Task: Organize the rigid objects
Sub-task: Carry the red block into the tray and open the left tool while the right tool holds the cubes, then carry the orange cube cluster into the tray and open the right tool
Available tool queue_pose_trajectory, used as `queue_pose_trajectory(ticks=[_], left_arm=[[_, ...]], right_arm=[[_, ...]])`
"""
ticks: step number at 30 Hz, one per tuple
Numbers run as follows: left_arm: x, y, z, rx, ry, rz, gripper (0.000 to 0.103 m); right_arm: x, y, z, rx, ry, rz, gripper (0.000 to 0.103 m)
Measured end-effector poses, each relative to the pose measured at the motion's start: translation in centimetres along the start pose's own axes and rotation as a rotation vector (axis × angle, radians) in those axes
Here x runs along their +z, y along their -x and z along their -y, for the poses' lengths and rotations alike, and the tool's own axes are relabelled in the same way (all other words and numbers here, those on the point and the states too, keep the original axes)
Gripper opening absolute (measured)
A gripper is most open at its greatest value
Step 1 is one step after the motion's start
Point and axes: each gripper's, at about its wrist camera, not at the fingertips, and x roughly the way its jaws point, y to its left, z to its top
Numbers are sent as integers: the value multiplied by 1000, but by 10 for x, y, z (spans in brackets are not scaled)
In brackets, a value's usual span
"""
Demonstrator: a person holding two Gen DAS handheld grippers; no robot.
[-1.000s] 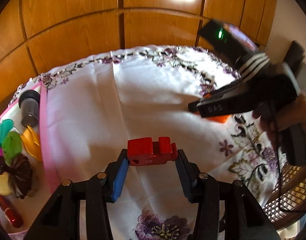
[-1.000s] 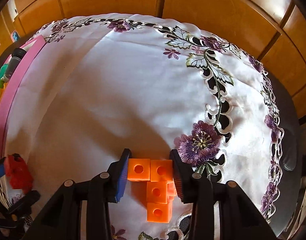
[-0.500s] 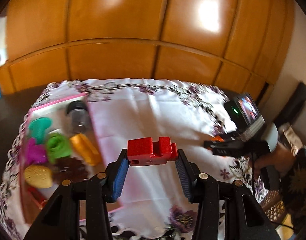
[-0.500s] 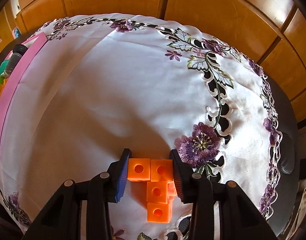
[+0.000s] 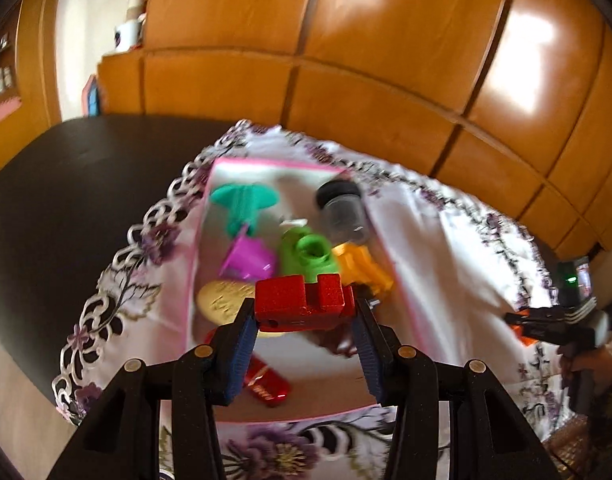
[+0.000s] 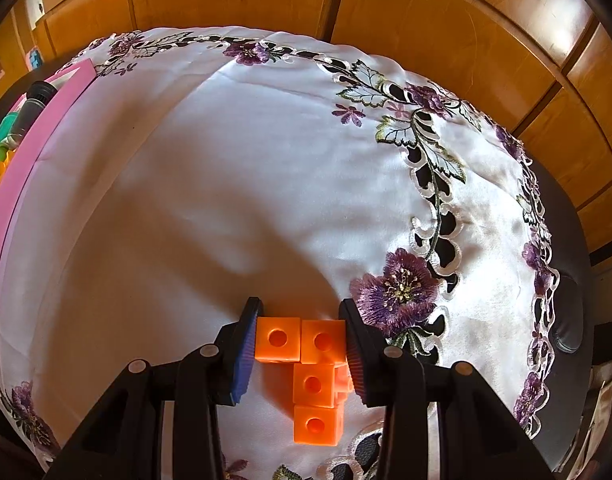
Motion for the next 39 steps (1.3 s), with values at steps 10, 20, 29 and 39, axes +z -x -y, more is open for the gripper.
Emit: queue_pose_trajectory(ticks=[10,20,29,39], left_arm=[[-17,-38,-5,34,-11,-82,48],[-19,-43,-7,32,-1,-94,52],[-18,-32,-4,67,-8,-59,53],[-10,-11,12,108,-71,20,57]], right_arm=[[0,0,0,-4,2,3,39],[-1,1,-1,-7,3,4,39],[-1,1,-2,-15,11,7,39],[-1,2,-4,-28,18,11,39]])
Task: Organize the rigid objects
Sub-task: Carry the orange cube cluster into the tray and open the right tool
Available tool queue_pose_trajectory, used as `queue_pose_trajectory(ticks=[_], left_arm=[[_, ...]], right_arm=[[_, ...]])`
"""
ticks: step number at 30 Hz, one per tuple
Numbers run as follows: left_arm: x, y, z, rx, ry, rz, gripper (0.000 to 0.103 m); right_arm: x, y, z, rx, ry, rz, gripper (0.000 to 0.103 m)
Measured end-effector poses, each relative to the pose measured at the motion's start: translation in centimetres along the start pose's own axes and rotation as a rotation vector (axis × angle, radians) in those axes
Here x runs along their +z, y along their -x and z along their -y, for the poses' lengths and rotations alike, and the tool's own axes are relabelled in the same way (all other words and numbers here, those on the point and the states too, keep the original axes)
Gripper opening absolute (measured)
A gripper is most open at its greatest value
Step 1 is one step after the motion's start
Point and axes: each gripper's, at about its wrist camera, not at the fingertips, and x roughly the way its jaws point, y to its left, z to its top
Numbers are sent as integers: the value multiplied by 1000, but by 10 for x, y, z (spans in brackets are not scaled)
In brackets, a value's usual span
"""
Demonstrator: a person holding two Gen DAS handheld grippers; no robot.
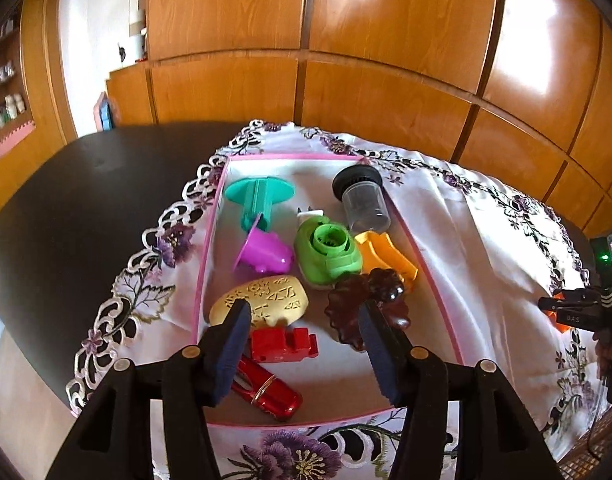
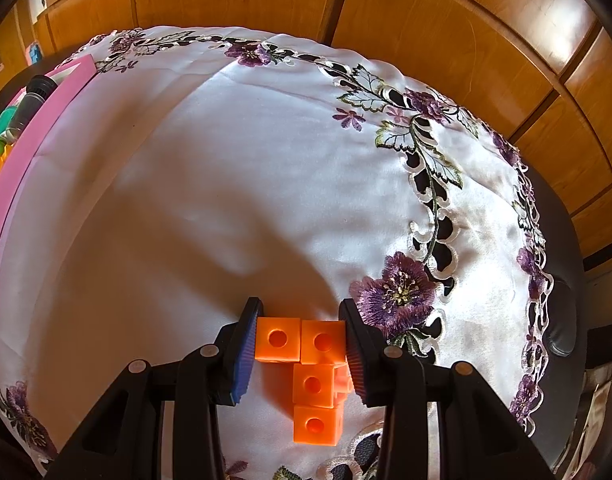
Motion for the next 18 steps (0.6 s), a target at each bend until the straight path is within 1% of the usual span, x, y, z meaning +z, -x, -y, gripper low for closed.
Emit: queue_pose_trajectory(ticks=[7,13,18], left_arm=[[3,10,3,8,-1,26,57],[4,14,1,31,0,38,57],[5,17,-1,47,3,49,57]], right_arm=[[0,-1,0,-6,3,6,39],[0,-1,0,1,-3,11,39],[0,2,-3,38,-2,24,39]])
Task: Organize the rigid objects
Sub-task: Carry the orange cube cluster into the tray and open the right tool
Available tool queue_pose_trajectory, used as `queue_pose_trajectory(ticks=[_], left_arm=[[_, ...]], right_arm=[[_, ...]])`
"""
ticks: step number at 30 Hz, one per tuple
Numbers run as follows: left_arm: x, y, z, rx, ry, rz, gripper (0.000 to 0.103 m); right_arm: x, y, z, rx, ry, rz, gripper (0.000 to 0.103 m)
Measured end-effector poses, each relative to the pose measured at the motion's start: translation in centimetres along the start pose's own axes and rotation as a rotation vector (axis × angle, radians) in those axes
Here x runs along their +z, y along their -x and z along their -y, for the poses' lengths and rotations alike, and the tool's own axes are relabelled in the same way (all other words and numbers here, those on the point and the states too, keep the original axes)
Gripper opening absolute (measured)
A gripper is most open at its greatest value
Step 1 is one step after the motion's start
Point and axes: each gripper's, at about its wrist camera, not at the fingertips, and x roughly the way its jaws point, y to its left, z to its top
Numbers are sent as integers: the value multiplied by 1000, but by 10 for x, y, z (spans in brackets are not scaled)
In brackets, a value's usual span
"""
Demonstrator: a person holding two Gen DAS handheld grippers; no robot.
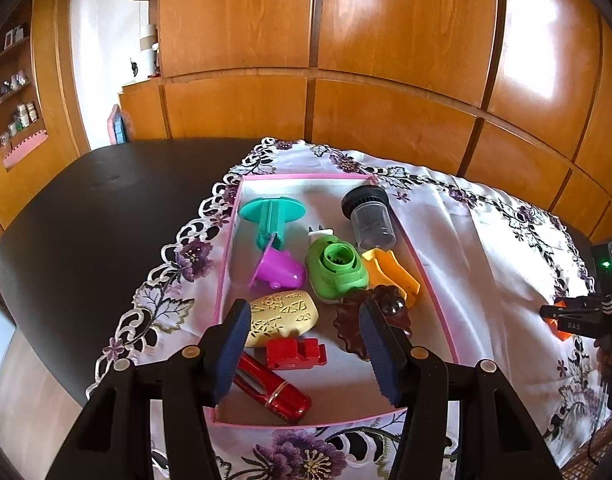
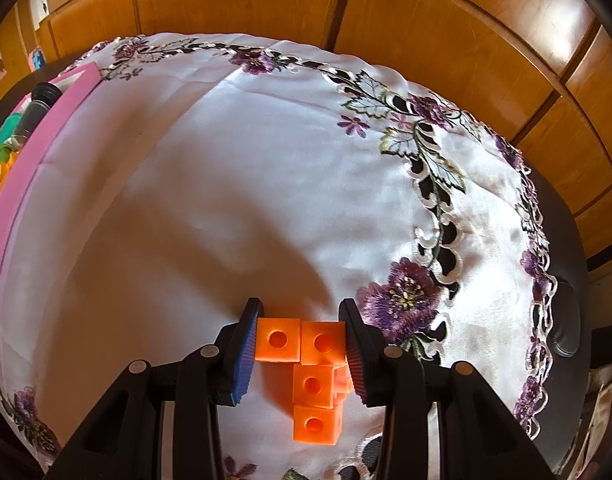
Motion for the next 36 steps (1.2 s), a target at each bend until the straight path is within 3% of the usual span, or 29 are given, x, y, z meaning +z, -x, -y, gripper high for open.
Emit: queue_pose_trajectory(ticks=[11,18,29,36], left_arm=[[-1,6,-5,0,6,11,59],[-2,9,-11,0,20,18,60],[-6,18,-53,60,115,40,63],[-17,22,-95,129,201,28,63]], right_arm=[[4,11,-12,90,-22,25,39],[31,47,-46,270,-60,126,39],[106,122,-180,581,111,297,39],[121,109,-264,641,234,227,39]])
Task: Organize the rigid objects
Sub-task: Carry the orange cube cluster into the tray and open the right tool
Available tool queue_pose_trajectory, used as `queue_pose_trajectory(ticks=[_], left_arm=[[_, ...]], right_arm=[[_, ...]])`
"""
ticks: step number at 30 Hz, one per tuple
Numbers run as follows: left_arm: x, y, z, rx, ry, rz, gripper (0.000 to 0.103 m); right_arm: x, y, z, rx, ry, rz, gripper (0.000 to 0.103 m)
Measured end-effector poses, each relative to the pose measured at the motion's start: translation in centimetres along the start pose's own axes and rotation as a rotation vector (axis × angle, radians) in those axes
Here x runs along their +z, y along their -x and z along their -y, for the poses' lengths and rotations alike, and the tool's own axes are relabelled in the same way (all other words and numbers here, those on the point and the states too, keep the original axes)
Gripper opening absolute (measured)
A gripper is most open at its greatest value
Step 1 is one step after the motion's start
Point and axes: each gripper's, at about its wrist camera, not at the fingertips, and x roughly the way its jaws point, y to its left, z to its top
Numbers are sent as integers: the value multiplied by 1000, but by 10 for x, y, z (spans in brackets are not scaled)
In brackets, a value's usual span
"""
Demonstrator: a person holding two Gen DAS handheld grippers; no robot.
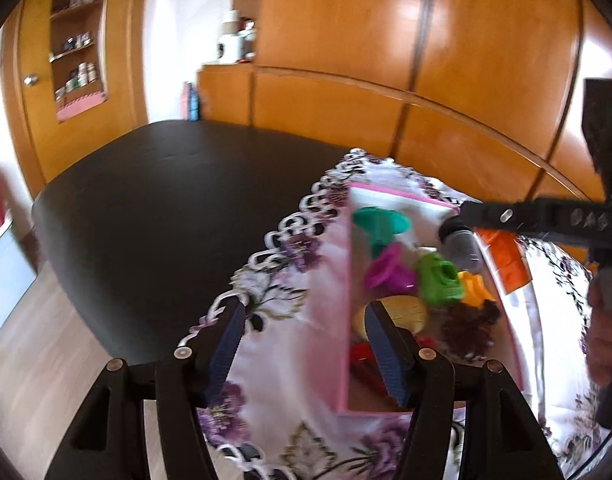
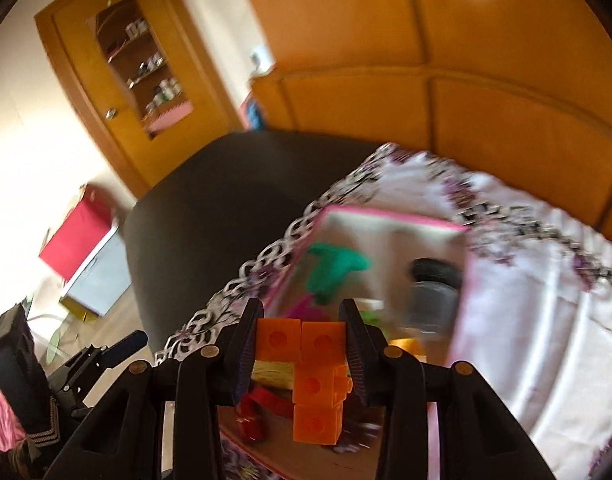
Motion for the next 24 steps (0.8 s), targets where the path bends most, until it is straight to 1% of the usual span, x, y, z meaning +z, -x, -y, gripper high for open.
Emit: queue_pose_trajectory(ticks=[4,5,6,7,9,12,15,18,19,21,24], left_arm=[[-5,-5,-12,15,24,-19,64],[-6,-5,-13,17,27,-21,65],[-6,-6,-14,19,28,-20,68],[-7,-6,-16,21,31,-19,70],[-6,-7,-17,22,35,-20,72],[-6,-9,-15,27,39,-24,75],[-6,-8,-12,30,35,-21,77],[-5,-5,-7,23,27,-13,86],[-5,-4,-5,22,25,-9,87],[-5,-2,-2,21,19,-4,87],[-4,0,4,18,2,-1,88]], right_arm=[[-9,-50,-11,-43,40,-101,39],[-13,-58,-10,-60,42,-125,40],[-18,-65,-9,-75,42,-144,40],[-23,-70,-7,-81,41,-156,41],[-33,-73,-5,-90,42,-166,41],[-36,-69,-2,-83,32,-165,42],[-35,-62,-2,-85,16,-150,42],[-34,-48,-4,-93,11,-92,43],[-34,-44,-5,-100,11,-77,45],[-35,-35,-6,-124,12,-45,45],[-39,-20,-7,-185,8,8,45]])
